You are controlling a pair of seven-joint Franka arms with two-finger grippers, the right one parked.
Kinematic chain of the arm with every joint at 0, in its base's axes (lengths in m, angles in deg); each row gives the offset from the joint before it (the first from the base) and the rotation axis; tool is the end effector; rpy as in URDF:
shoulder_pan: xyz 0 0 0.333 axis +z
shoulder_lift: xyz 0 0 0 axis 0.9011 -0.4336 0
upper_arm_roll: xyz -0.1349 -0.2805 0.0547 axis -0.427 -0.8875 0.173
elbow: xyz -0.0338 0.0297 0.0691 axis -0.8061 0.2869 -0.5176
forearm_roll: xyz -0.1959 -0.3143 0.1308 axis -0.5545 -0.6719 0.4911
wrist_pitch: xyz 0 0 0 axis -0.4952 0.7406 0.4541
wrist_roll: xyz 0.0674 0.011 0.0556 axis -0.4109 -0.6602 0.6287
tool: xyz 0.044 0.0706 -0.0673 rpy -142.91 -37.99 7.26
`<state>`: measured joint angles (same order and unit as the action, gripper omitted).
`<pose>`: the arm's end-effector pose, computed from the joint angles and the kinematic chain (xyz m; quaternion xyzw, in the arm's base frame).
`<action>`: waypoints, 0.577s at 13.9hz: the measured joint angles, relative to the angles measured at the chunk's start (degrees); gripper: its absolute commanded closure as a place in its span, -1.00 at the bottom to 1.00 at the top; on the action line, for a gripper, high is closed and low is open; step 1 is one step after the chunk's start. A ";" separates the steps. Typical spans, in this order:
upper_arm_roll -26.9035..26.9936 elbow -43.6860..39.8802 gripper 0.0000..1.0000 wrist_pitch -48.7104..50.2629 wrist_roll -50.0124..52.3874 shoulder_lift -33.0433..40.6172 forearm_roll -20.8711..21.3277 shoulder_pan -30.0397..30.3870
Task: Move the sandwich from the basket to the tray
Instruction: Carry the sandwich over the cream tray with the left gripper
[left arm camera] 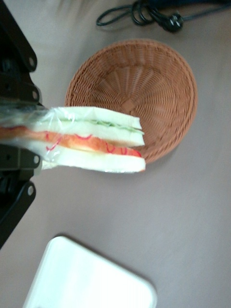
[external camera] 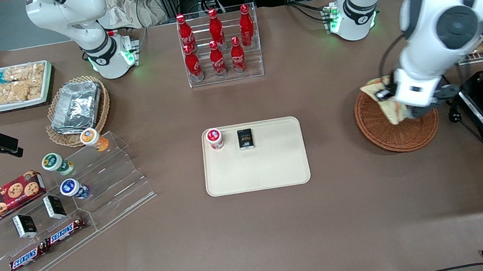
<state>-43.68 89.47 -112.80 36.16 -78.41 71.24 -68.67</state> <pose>0.5098 -0.1450 0.4686 -0.9849 -0.1469 0.0645 0.0649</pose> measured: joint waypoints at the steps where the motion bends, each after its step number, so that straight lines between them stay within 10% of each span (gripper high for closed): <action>1: -2.09 -0.10 1.00 -0.06 -1.14 -0.26 -0.22 -0.09; 8: -11.79 0.48 1.00 -12.52 -3.42 -14.30 0.08 -2.98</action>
<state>-55.47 89.95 -125.33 32.74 -92.71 71.32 -71.65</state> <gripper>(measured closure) 0.753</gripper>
